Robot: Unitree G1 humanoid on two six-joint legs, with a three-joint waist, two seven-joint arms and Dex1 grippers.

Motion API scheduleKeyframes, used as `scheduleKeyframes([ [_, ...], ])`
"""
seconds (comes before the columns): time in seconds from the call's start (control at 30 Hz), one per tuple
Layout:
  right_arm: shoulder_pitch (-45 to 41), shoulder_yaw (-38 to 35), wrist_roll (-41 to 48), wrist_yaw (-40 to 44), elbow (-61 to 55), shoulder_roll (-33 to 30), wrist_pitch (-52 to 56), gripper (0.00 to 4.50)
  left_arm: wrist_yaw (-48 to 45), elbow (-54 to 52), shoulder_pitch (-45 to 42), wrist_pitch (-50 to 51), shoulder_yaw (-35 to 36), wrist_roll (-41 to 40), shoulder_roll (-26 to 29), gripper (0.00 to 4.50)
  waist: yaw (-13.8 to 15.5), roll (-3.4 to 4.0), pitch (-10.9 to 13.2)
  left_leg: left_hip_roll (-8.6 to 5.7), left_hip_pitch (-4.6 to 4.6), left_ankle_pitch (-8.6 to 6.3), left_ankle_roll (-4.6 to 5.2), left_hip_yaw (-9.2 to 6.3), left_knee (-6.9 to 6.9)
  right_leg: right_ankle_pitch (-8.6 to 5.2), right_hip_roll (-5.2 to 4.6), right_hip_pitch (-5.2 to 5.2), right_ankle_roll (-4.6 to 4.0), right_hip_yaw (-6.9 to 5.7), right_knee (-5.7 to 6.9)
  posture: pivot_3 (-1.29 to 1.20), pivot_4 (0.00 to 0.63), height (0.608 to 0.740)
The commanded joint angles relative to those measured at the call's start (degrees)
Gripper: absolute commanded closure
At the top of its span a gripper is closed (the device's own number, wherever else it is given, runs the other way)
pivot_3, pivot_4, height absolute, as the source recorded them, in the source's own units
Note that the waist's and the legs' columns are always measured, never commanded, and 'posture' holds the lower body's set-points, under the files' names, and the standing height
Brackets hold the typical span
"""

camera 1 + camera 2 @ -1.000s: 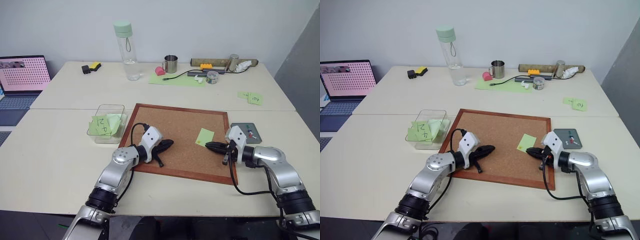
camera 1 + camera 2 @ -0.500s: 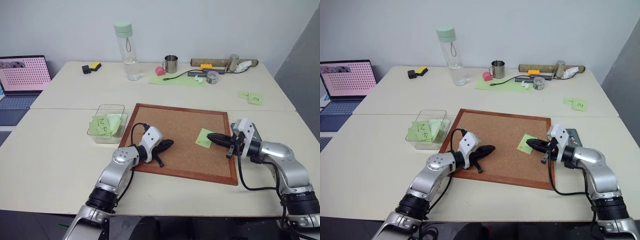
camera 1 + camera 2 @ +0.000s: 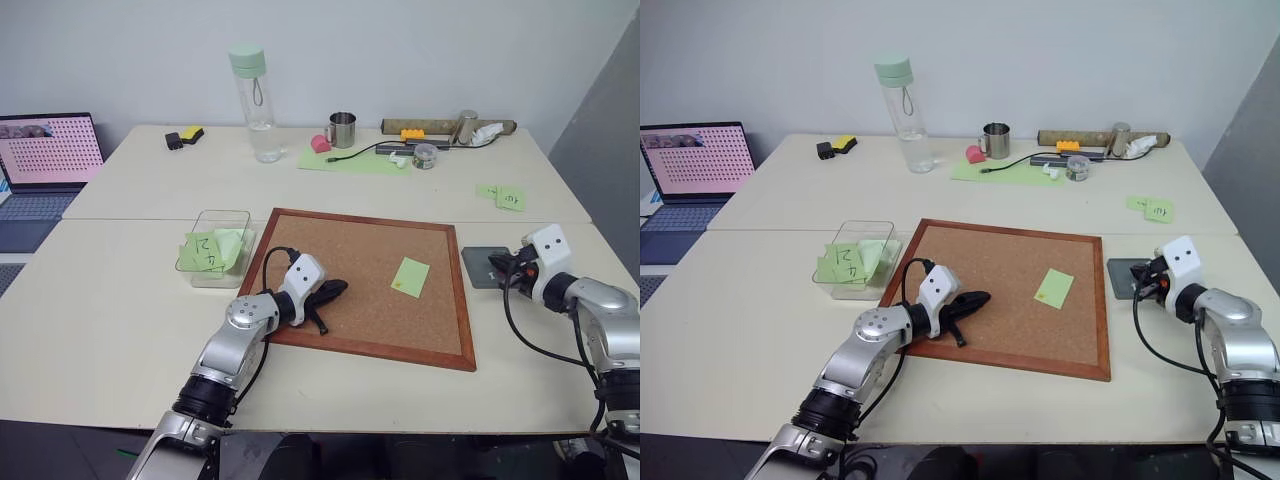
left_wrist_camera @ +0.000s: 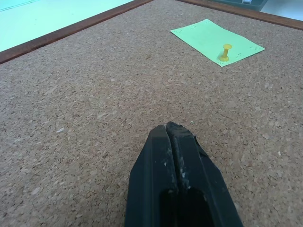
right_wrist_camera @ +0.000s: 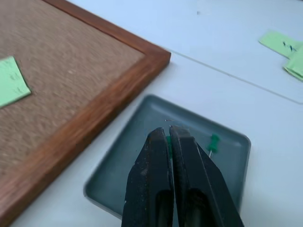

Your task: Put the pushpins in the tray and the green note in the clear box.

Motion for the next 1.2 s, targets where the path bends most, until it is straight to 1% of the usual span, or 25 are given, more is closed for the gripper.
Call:
scheduleKeyframes([
  [0.03, -1.91, -1.01, -0.39, -1.15, -0.07, 0.02, -1.39, 3.43, 0.05, 2.17, 1.78, 1.99, -1.58, 1.49, -0.15, 4.50, 0.00, 0.00, 0.00, 0.00, 0.04, -0.01, 0.01, -0.01, 0.00, -0.01, 0.00, 0.07, 0.01, -0.01, -0.04, 0.00, 0.150, 0.740],
  [0.07, -2.02, -1.10, -0.44, -1.23, -0.05, 0.01, -1.40, 3.38, 0.04, 2.09, 1.83, 2.00, -1.55, 1.49, -0.12, 4.50, 0.00, 0.00, 0.00, 0.00, 0.04, -0.01, 0.01, -0.01, 0.00, -0.01, 0.00, 0.08, 0.01, -0.01, -0.05, 0.00, 0.150, 0.740],
  [0.13, -2.16, -1.46, -0.40, -1.28, -0.45, -0.12, -1.37, 2.88, 0.06, 1.88, 2.04, 2.01, -1.49, 1.47, -0.05, 4.50, 0.00, 0.00, 0.00, -0.01, 0.03, -0.01, 0.02, -0.03, 0.00, -0.01, 0.00, 0.08, 0.02, -0.01, -0.07, 0.00, 0.150, 0.740],
  [0.27, -1.92, -2.10, 0.48, -0.44, -2.97, -0.44, -1.49, 2.08, 0.08, 1.86, 2.21, 1.97, -1.37, 1.43, 0.04, 4.50, -0.01, 0.00, 0.00, -0.01, 0.03, -0.01, 0.02, -0.04, 0.00, -0.01, 0.00, 0.08, 0.03, -0.02, -0.07, 0.00, 0.150, 0.740],
  [0.33, 0.11, -1.00, 3.61, 4.33, -8.93, -0.28, -1.04, 1.67, 0.11, 1.87, 2.23, 1.97, -1.33, 1.40, 0.04, 4.50, -0.02, 0.01, 0.00, -0.01, 0.03, -0.01, 0.02, -0.04, 0.00, -0.01, 0.00, 0.08, 0.03, -0.02, -0.08, 0.00, 0.150, 0.740],
  [0.43, 2.43, 0.24, 6.46, 8.34, -14.79, 0.06, -0.20, 1.67, 0.10, 1.87, 2.21, 1.98, -1.31, 1.39, 0.02, 4.50, -0.06, 0.00, 0.00, -0.01, 0.03, -0.01, 0.02, -0.08, -0.01, -0.03, 0.01, 0.08, 0.06, -0.04, -0.10, 0.00, 0.150, 0.740],
  [0.5, 4.73, 2.98, 8.06, 10.36, -20.32, 1.35, 0.17, 1.67, 0.06, 1.98, 2.11, 1.94, -1.32, 1.40, 0.05, 4.50, -0.04, -0.01, 0.01, -0.01, 0.03, -0.02, 0.02, -0.13, -0.01, -0.04, 0.00, 0.13, 0.07, -0.07, -0.13, 0.00, 0.150, 0.740],
  [0.53, 5.76, 5.69, 7.72, 10.83, -22.82, 2.39, 0.14, 1.67, 0.02, 1.98, 2.07, 1.97, -1.36, 1.40, 0.06, 4.50, -0.04, -0.01, 0.00, -0.01, 0.02, -0.01, 0.02, -0.15, -0.01, -0.04, 0.00, 0.13, 0.07, -0.08, -0.15, 0.00, 0.150, 0.740],
  [0.6, 6.54, 8.89, 6.67, 10.56, -24.78, 4.05, 0.12, 1.67, -0.03, 1.94, 2.04, 2.03, -1.43, 1.42, 0.05, 4.50, -0.05, -0.02, 0.00, 0.00, 0.03, -0.02, 0.02, -0.20, -0.02, -0.05, 0.01, 0.14, 0.08, -0.12, -0.16, 0.00, 0.150, 0.740],
  [0.7, 5.16, 12.14, 4.49, 8.63, -22.65, 7.42, -0.88, 1.67, -0.10, 2.12, 1.74, 2.08, -1.48, 1.43, 0.00, 4.50, -0.04, -0.02, 0.01, -0.02, 0.02, -0.02, 0.02, -0.21, -0.01, -0.05, 0.00, 0.14, 0.08, -0.12, -0.15, 0.00, 0.150, 0.740],
  [0.87, 1.99, 13.66, 2.44, 5.96, -15.96, 12.03, -3.43, 1.67, 0.02, 1.93, 1.80, 2.15, -1.50, 1.46, -0.05, 4.50, -0.01, -0.04, 0.02, -0.03, 0.02, -0.01, 0.01, -0.23, 0.00, -0.04, 0.00, 0.12, 0.08, -0.13, -0.18, 0.00, 0.150, 0.740],
  [1.1, 0.80, 13.66, 1.18, 6.11, -10.20, 13.83, -6.47, 1.67, 0.18, 0.97, 2.58, 2.44, -1.25, 1.38, 0.34, 4.50, -0.06, -0.03, 0.02, -0.03, 0.01, -0.01, 0.00, -0.25, -0.01, -0.04, -0.01, 0.11, 0.07, -0.15, -0.19, 0.00, 0.150, 0.740],
  [1.17, 1.23, 13.62, 1.12, 6.35, -9.57, 13.86, -7.26, 2.03, 0.24, 0.88, 2.64, 2.51, -1.22, 1.38, 0.40, 4.50, -0.09, -0.03, 0.02, -0.02, 0.01, -0.01, 0.00, -0.25, -0.03, -0.04, 0.00, 0.11, 0.07, -0.15, -0.19, 0.00, 0.150, 0.740],
  [1.2, 1.42, 13.51, 1.39, 6.51, -9.46, 13.99, -7.38, 2.10, 0.28, 0.85, 2.65, 2.53, -1.22, 1.36, 0.41, 4.50, -0.10, -0.03, 0.02, -0.02, 0.01, -0.01, 0.01, -0.25, -0.03, -0.04, 0.00, 0.11, 0.07, -0.15, -0.19, 0.00, 0.150, 0.740],
])
